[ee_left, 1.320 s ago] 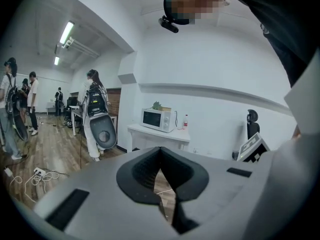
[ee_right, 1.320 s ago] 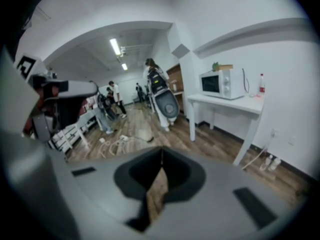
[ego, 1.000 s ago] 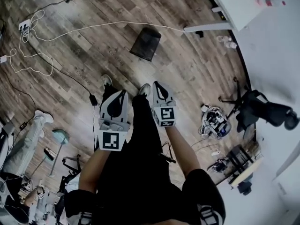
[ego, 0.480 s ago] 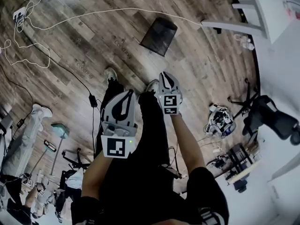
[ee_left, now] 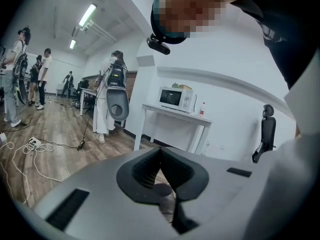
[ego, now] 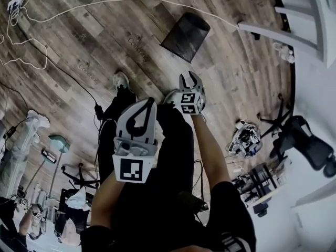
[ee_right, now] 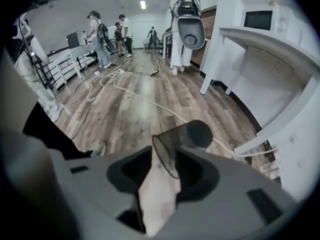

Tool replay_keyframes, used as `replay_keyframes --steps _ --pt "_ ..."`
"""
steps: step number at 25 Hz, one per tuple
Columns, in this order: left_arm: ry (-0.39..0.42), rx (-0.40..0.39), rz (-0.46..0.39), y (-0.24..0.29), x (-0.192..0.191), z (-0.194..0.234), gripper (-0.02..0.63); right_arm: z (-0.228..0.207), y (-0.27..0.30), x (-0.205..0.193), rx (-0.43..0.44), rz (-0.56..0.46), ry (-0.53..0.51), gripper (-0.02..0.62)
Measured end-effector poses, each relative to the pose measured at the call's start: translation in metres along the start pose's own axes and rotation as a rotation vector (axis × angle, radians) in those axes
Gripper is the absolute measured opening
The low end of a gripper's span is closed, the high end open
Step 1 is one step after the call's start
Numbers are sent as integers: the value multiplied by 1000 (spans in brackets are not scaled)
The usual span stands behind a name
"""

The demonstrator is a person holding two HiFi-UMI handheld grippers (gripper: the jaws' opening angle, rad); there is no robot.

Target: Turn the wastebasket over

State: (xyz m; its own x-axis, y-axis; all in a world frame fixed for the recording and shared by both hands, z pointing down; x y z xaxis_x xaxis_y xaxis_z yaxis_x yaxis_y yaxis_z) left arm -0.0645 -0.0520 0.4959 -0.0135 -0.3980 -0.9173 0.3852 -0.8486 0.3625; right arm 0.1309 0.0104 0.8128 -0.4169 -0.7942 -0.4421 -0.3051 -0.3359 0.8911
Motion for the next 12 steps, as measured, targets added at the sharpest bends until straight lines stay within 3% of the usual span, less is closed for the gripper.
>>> replay_keyframes --steps 5,12 --pt "-15 21 -1 15 -28 12 35 -15 54 -13 -31 75 -84 177" --pt "-33 24 16 31 -58 15 35 -43 109 -38 -85 173 -79 195"
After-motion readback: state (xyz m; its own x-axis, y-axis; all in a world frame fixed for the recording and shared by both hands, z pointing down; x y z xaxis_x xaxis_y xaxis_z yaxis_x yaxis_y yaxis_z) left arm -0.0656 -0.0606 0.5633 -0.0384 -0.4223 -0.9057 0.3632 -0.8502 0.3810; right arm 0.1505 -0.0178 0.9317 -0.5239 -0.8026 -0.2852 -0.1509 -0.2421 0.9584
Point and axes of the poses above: the fingertips, and each gripper's own axes: y forward along the fingers, z to its left, x out of its top, the point moved 5 cm from there along -y, backward along the fingers, and after that the axes turned 11 degrees about x, right-handed, at the moved point
